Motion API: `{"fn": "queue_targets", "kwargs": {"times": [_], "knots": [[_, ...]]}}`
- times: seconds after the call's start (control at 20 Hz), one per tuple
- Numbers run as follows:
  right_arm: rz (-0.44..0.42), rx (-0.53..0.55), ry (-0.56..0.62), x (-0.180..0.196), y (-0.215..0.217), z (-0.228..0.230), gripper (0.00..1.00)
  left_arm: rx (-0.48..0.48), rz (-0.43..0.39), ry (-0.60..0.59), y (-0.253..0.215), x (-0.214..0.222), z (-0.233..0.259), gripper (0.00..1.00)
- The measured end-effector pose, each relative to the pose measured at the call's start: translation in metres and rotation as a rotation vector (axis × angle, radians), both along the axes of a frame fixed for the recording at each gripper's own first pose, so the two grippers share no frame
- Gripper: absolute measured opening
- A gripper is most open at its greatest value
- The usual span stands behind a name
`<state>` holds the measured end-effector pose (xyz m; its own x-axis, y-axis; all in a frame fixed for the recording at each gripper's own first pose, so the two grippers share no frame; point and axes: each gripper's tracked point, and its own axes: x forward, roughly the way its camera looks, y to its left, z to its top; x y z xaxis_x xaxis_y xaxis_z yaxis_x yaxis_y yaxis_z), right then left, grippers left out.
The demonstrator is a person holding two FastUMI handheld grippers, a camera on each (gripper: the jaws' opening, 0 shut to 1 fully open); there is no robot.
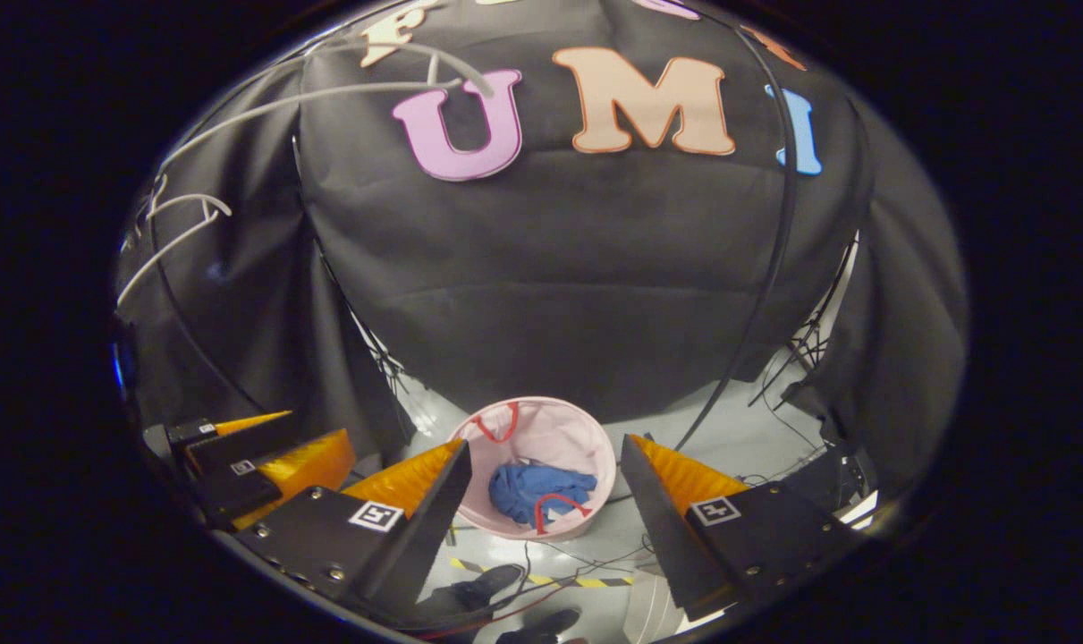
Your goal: Grasp the clothes on the hanger with both hands and then place them into the laundry hamper below.
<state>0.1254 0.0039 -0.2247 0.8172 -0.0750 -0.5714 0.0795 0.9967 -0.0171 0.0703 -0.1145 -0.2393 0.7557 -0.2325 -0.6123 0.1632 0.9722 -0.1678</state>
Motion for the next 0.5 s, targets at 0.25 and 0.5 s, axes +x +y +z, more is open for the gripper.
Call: {"fn": "queue_targets", "kwargs": {"times": [0.25, 0.5], "knots": [[-0.013, 0.016, -0.079, -0.022, -0.007, 0.042, 0.97, 0.018, 0.028, -0.032, 0.014, -0.019, 0.031, 0.85], [0.008, 0.05, -0.174, -0.056, -0.004, 0.088, 1.0, 0.021, 0.081, -0.097, 0.032, -0.036, 0.072, 0.85]]}}
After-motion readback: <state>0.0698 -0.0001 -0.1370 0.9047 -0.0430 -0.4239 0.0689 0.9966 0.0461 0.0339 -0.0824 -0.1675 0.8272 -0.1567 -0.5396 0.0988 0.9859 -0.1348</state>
